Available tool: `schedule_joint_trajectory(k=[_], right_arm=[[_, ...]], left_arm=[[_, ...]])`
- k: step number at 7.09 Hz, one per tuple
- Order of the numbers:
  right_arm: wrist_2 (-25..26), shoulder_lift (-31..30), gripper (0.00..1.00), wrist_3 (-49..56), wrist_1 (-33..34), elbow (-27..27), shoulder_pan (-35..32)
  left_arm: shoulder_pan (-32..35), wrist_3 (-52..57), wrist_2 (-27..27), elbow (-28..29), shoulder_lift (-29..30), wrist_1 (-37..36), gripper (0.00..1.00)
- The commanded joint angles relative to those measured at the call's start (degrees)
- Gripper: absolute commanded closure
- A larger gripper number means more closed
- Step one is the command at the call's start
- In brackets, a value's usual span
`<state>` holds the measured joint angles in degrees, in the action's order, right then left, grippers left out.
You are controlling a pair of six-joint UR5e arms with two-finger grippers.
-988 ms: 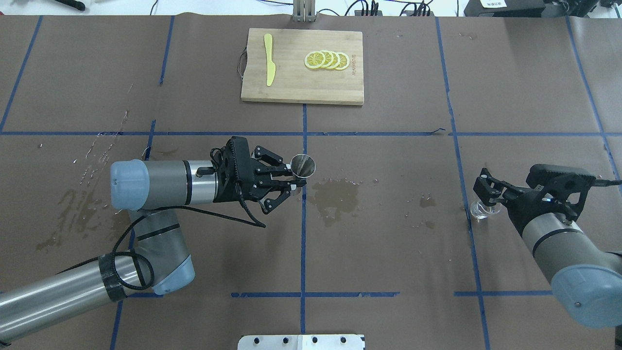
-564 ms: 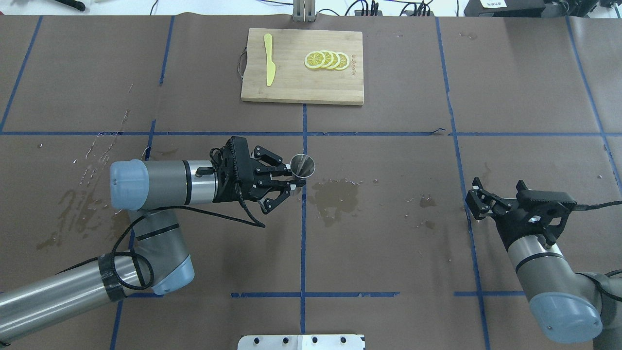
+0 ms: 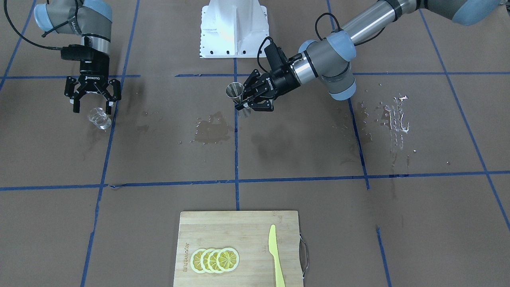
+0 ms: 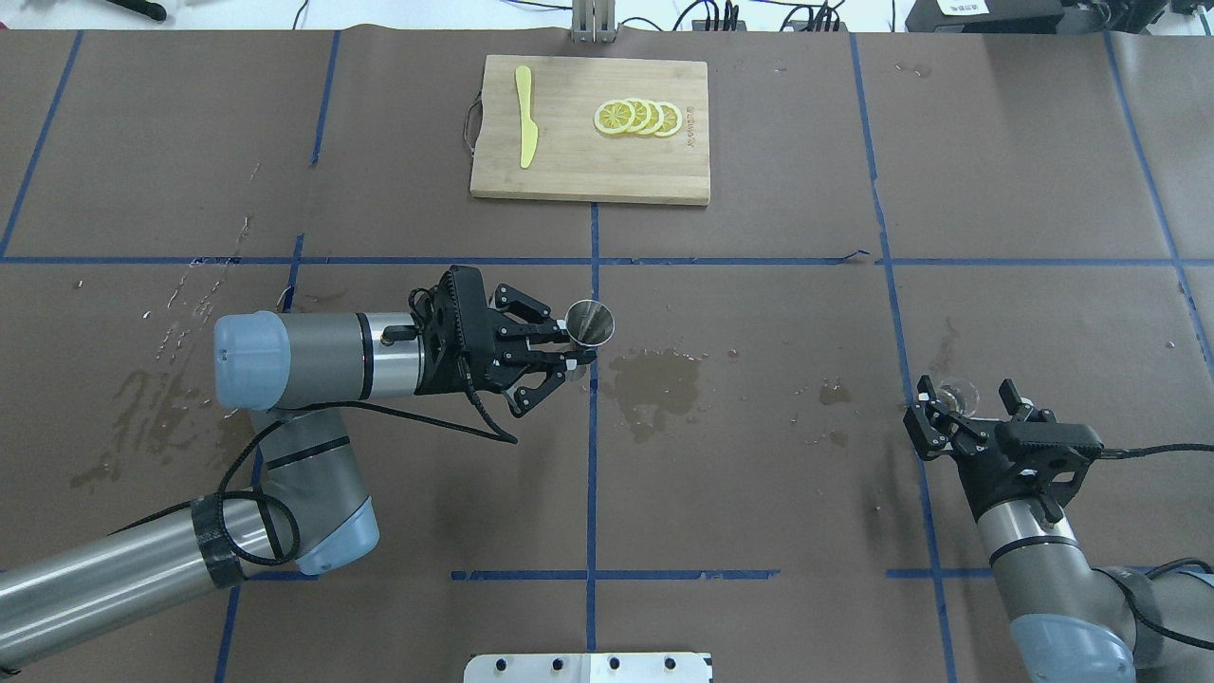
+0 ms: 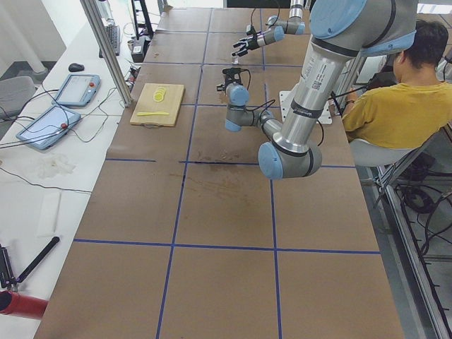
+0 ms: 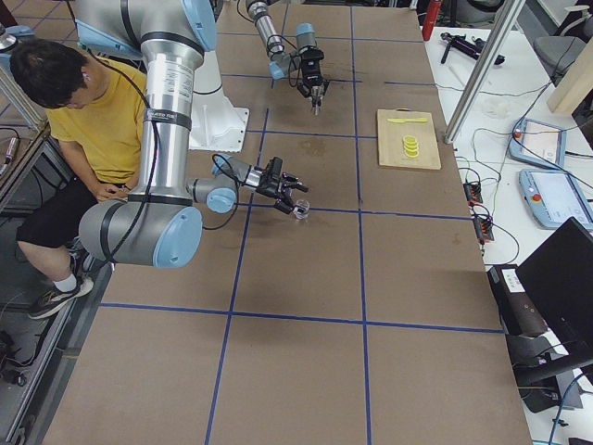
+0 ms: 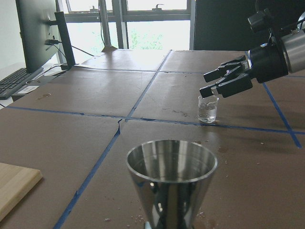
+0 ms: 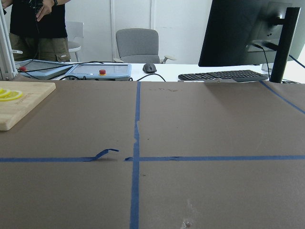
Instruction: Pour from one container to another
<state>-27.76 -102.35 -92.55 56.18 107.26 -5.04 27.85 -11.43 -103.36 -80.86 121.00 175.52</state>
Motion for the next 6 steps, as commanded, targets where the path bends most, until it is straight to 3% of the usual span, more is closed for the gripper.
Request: schedule_joint_trajectory(k=[1,4,6], right_arm=[[1.2,0.7,0.0,-0.5,0.1,-1.5,0.6],[1.3,5.4,0.0,-0.9,0.0,-7.9,0.6],[1.3,5.3,0.01,-1.3,0.0,-8.9,0.6]], left_arm=[[0.0,0.0,0.0,0.0,-0.1,0.0,1.0],[0.1,0.1,0.0,0.0,-0.1,0.0,1.0],[0.1,0.1,0.0,0.0,-0.1,0.0,1.0]])
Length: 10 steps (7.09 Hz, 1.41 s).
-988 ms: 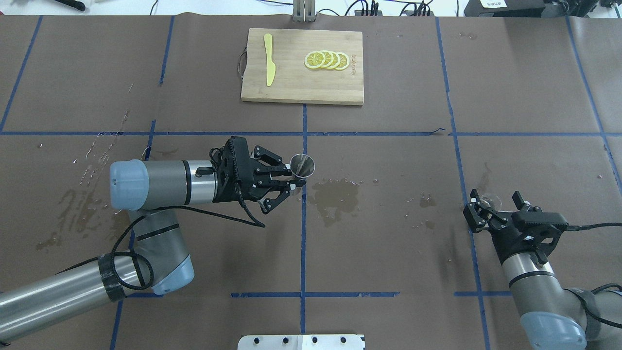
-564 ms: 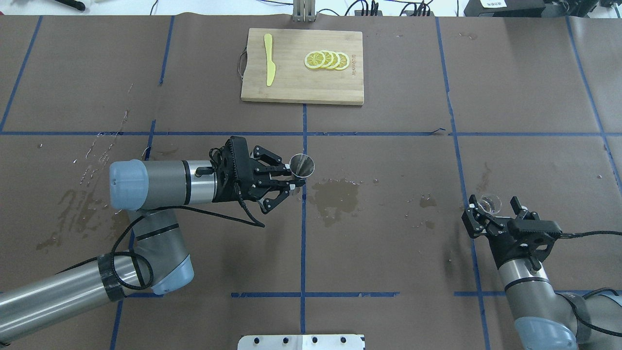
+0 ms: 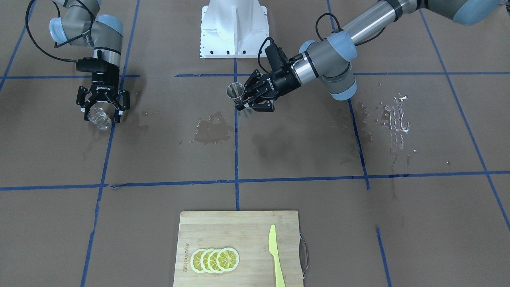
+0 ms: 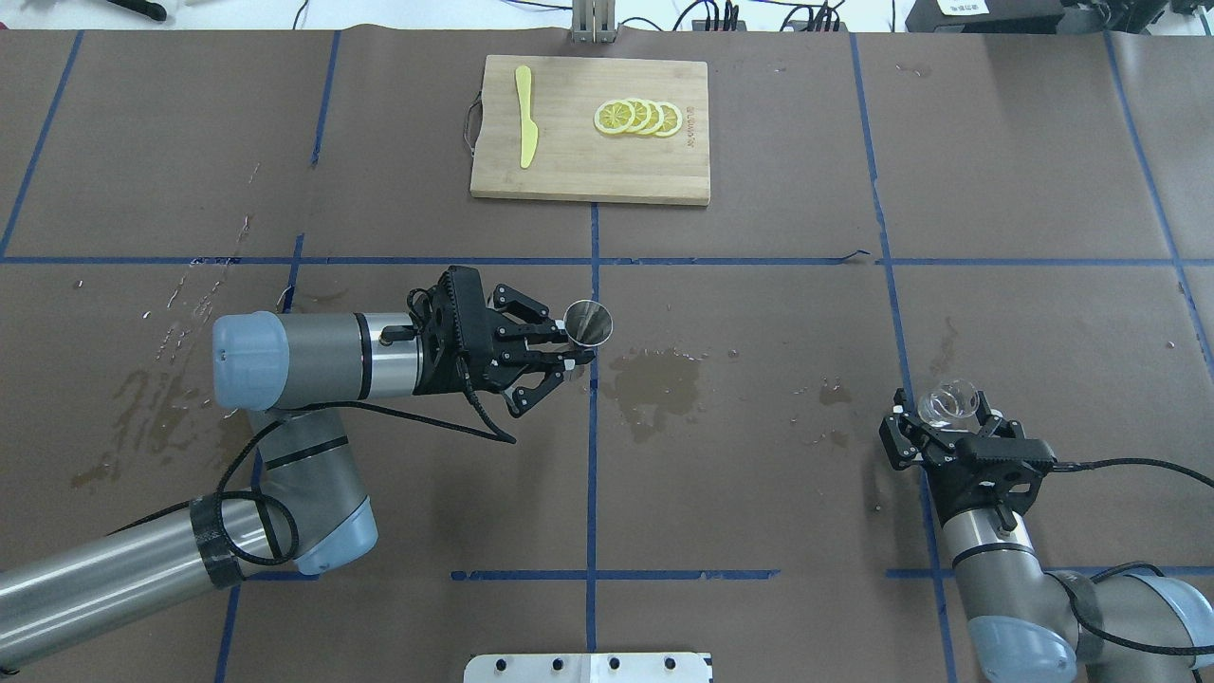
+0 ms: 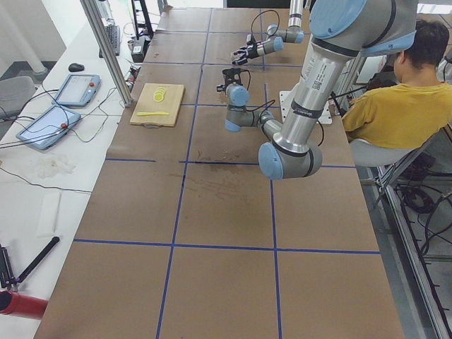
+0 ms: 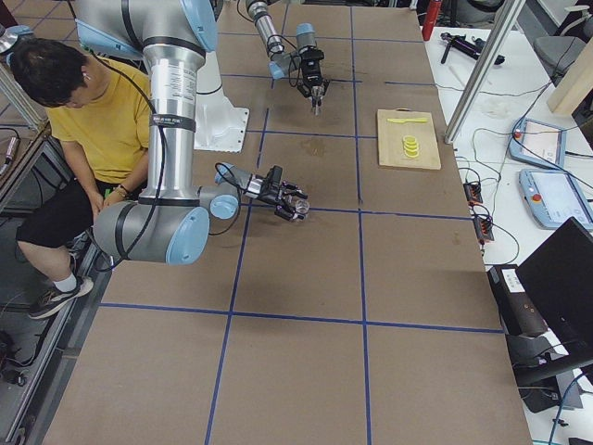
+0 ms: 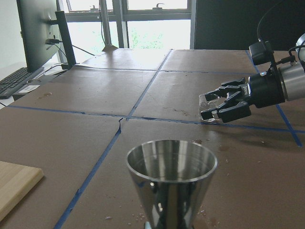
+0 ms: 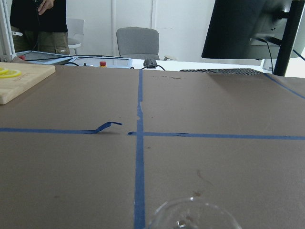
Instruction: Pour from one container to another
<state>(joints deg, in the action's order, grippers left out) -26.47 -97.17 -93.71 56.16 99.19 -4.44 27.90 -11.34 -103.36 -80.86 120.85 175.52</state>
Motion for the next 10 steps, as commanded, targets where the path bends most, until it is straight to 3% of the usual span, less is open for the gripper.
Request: schedule_joint_trajectory(k=[1,2,5,6,7,8,10], right_arm=[[0.0,0.1,0.1,-0.2,0.0,-1.4,0.0],[0.1,0.1,0.21,-1.2,0.0,-1.8,0.0],[0.9,-0.1,0.31,-2.1,0.0,-1.9,0.0],[0.9,-0.1,0.46,-2.6,0.0,-2.0,0.0],[0.9,-0.1,0.77,-3.3,0.0,-2.0,0.0],[0.9,-0.2,1.0,-3.3,0.0,-2.0,0.0],[1.0,-0.3,1.0,-3.1,-1.0,-1.2,-0.1]], left_arm=[[0.0,0.0,0.0,0.0,0.0,0.0,1.0],[0.0,0.0,0.0,0.0,0.0,0.0,1.0],[0.0,0.0,0.0,0.0,0.0,0.0,1.0],[0.0,0.0,0.0,0.0,0.0,0.0,1.0],[0.0,0.0,0.0,0.0,0.0,0.1,1.0],[0.0,0.0,0.0,0.0,-0.2,0.1,1.0],[0.0,0.0,0.0,0.0,-0.2,0.2,1.0]])
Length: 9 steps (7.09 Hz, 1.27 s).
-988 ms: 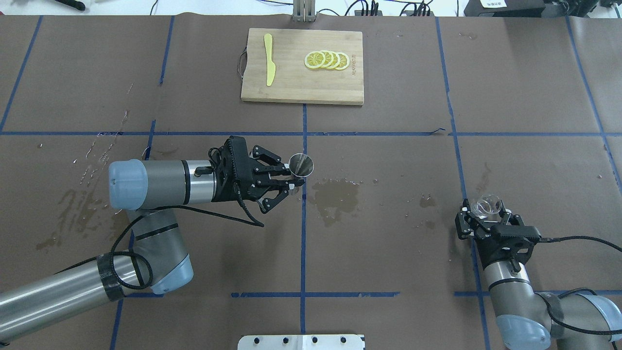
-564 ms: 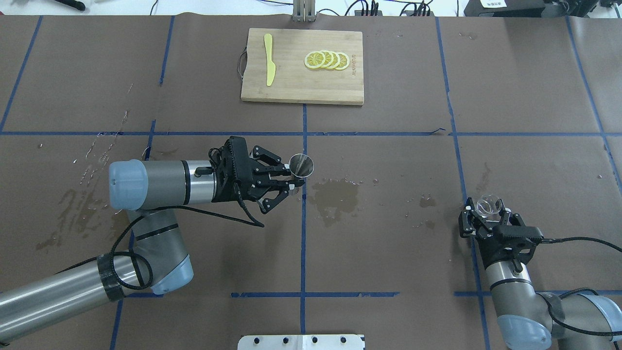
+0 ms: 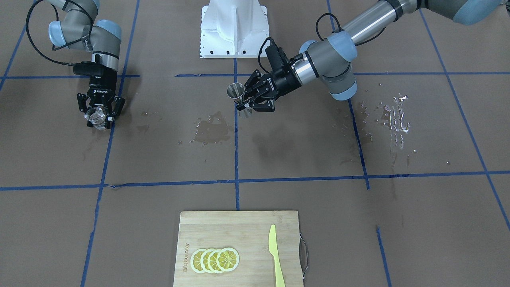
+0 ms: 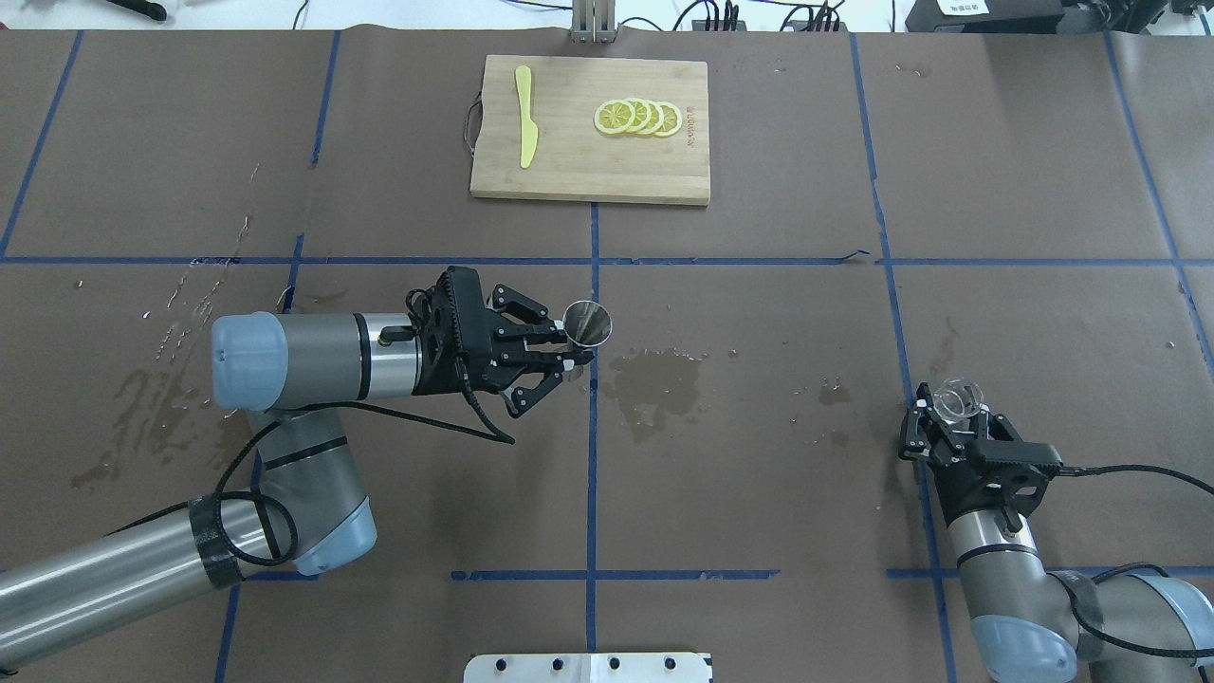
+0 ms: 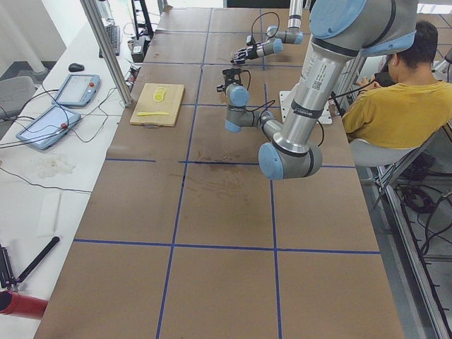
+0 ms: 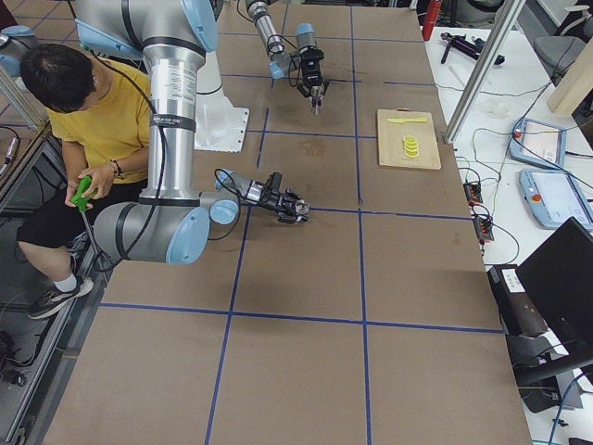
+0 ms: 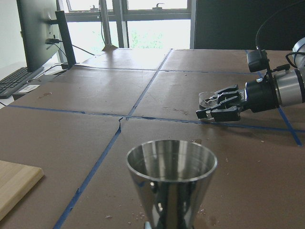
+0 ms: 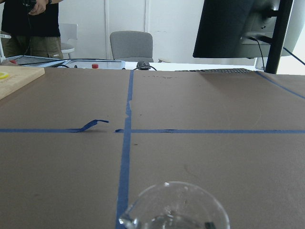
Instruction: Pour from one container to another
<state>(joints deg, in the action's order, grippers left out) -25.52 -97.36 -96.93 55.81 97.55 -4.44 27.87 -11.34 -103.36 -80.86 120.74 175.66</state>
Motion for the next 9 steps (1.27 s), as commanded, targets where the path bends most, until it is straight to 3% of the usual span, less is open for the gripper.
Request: schedule_joint_trajectory(k=[1,2,4,7,9], right_arm=[[-0.1,-0.4,1.0,0.7,-0.6,1.8,-0.2],[-0.1,-0.5,1.0,0.9,-0.6,4.5,-0.3],[3.3,-0.3,1.0,12.0,-0.7,6.8,-0.3],[2.8,0.6,1.0,24.2,-8.3,8.4,-0.3],[2.1,2.6,1.0,36.2,-9.1,10.9,-1.3]], left_arm=[[0.0,0.1,0.0,0.0,-0.1,0.0,1.0],[0.0,0.2,-0.1,0.0,-0.1,0.1,1.0],[0.0,0.2,-0.1,0.0,-0.2,0.3,1.0],[0.0,0.4,-0.1,-0.3,-1.3,0.5,1.0],[-0.2,0.4,-0.1,-0.3,-1.4,0.4,1.0]])
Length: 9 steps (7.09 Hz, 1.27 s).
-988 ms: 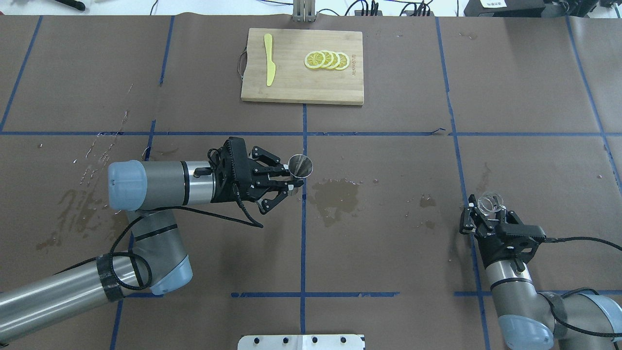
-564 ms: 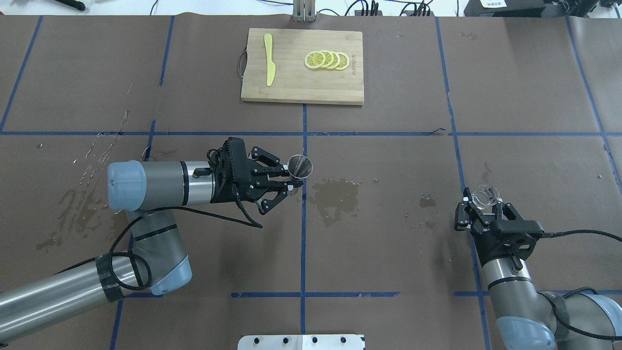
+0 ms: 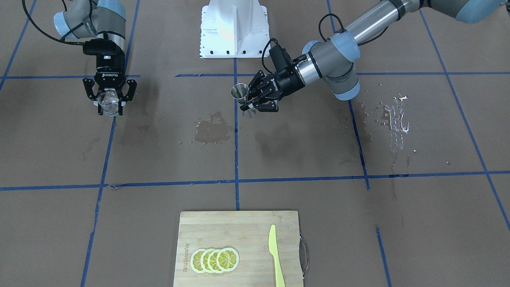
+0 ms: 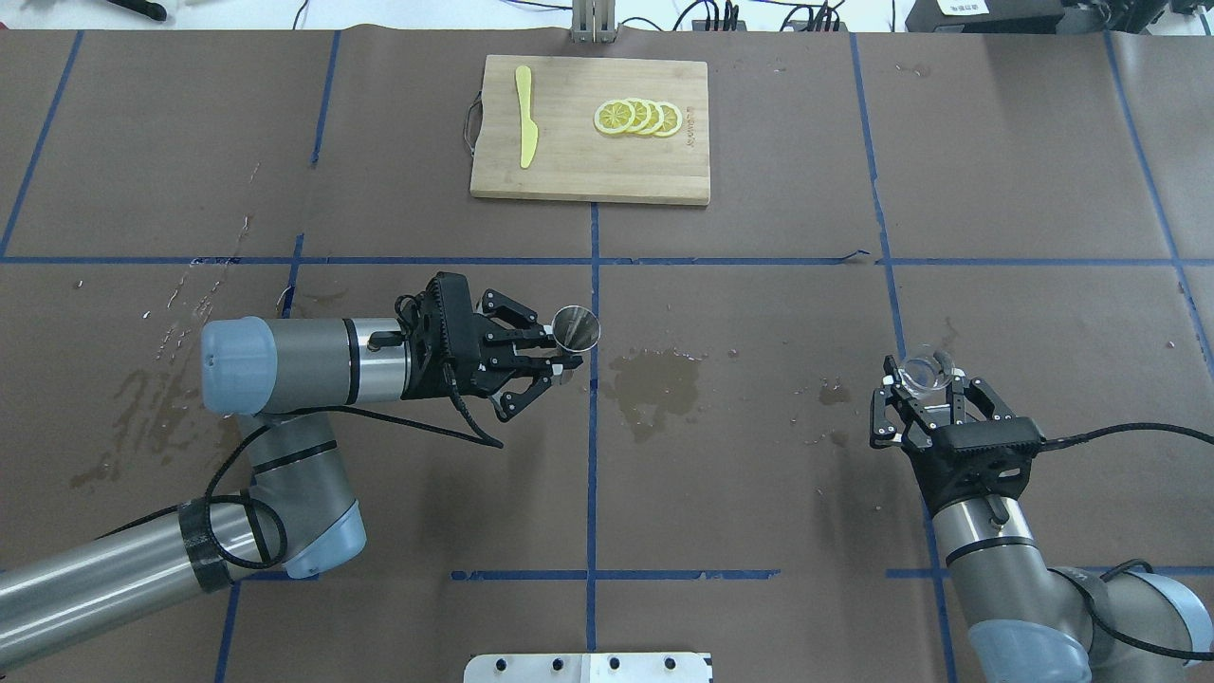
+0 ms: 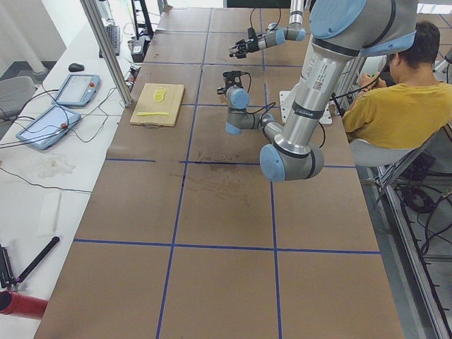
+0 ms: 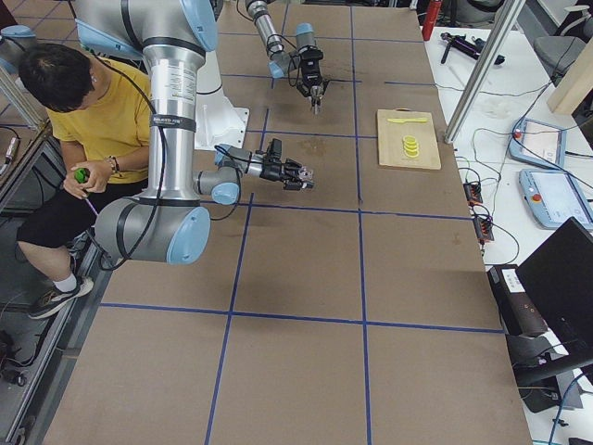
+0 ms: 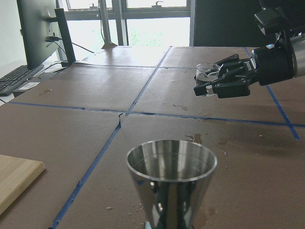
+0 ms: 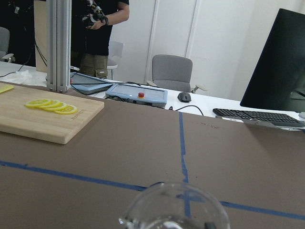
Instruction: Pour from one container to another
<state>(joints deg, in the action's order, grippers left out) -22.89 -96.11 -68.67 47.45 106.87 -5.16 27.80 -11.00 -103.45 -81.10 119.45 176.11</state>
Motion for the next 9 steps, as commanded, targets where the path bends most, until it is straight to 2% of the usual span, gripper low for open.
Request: schedule_joint_trajectory(k=[1,4,5,6,9], right_arm=[[-2.1,4.8,1.0,13.2,-0.7,2.4,-1.9],[-4.0,14.3,1.0,18.4,0.2,2.1,-3.5],[-5.0,17.1,1.0,19.3,3.0,2.1,-4.5],[-7.9,20.8,1.0,19.3,8.7,2.2,-6.3],[-8.6,28.8,1.0,19.3,20.3,2.0,-6.9]], left_arm=[[-0.1,0.0,0.0,0.1,0.0,-0.1,1.0],[-0.8,-0.1,0.2,0.2,0.3,-0.3,1.0],[-1.2,-0.1,0.3,0.2,0.3,-0.4,1.0],[-1.4,-0.1,0.3,0.2,0.3,-0.4,1.0],[-1.8,-0.2,0.3,0.3,0.6,-0.6,1.0]])
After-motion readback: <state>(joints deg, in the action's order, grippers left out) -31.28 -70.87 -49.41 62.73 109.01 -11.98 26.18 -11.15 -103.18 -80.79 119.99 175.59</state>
